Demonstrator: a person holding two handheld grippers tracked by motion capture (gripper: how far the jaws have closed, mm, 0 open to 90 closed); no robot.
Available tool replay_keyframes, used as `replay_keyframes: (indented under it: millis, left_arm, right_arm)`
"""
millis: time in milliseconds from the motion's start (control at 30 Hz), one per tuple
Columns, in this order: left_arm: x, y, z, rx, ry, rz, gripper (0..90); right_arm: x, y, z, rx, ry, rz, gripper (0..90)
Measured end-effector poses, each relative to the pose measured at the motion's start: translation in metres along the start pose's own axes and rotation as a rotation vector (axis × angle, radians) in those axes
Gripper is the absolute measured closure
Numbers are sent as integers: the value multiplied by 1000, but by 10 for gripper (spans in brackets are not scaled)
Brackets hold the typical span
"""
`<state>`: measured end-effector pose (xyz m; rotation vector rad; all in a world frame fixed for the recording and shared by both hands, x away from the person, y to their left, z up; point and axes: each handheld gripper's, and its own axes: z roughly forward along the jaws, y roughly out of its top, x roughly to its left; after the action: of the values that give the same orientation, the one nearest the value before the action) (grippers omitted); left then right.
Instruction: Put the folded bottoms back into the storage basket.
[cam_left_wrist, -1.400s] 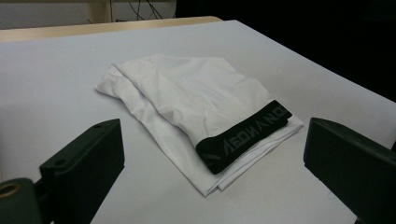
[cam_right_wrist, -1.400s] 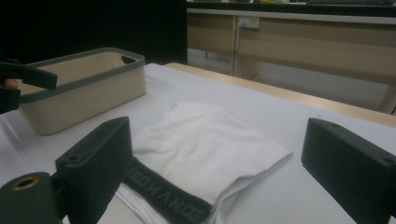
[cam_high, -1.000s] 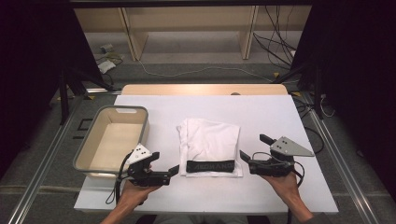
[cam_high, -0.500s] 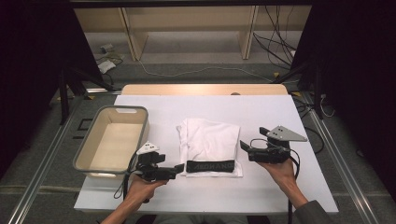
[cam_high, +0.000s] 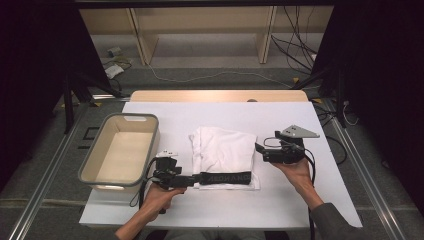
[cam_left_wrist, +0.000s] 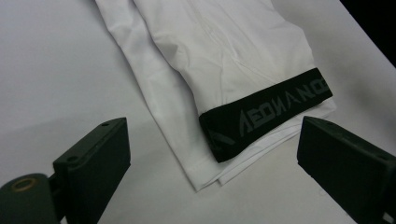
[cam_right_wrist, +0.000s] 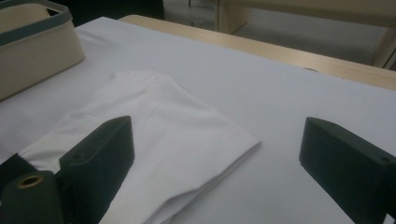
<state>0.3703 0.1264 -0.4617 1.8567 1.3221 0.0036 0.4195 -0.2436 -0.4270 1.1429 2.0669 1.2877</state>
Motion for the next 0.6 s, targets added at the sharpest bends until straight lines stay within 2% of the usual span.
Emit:
replay_keyframes:
  millis: [100,167,233,400,433,467,500,533,600]
  left_arm:
    - [2,2,7,36,19,-16,97]
    - [4,4,11,53,13,-47,114]
    - [5,6,16,68,8,-65,129]
    - [3,8,25,112,1,-81,144]
    - [3,9,26,124,2,-74,150]
    - [2,9,29,125,2,-89,154]
    - [2,10,31,146,-3,-82,160]
    - [1,9,32,151,-3,-86,160]
    - [-1,9,35,165,10,-69,165]
  right_arm:
    - [-7,1,9,16,-9,21,115]
    - [-13,0,16,31,-16,40,119]
    - [-16,0,21,40,-28,34,119]
    - [-20,0,28,65,-32,48,119]
    - [-21,-1,29,67,-32,47,119]
    - [-22,-1,31,71,-33,51,119]
    - [-24,-1,34,81,-36,56,118]
    - [-24,-1,34,81,-36,56,118]
    - [-26,-2,37,86,-36,60,119]
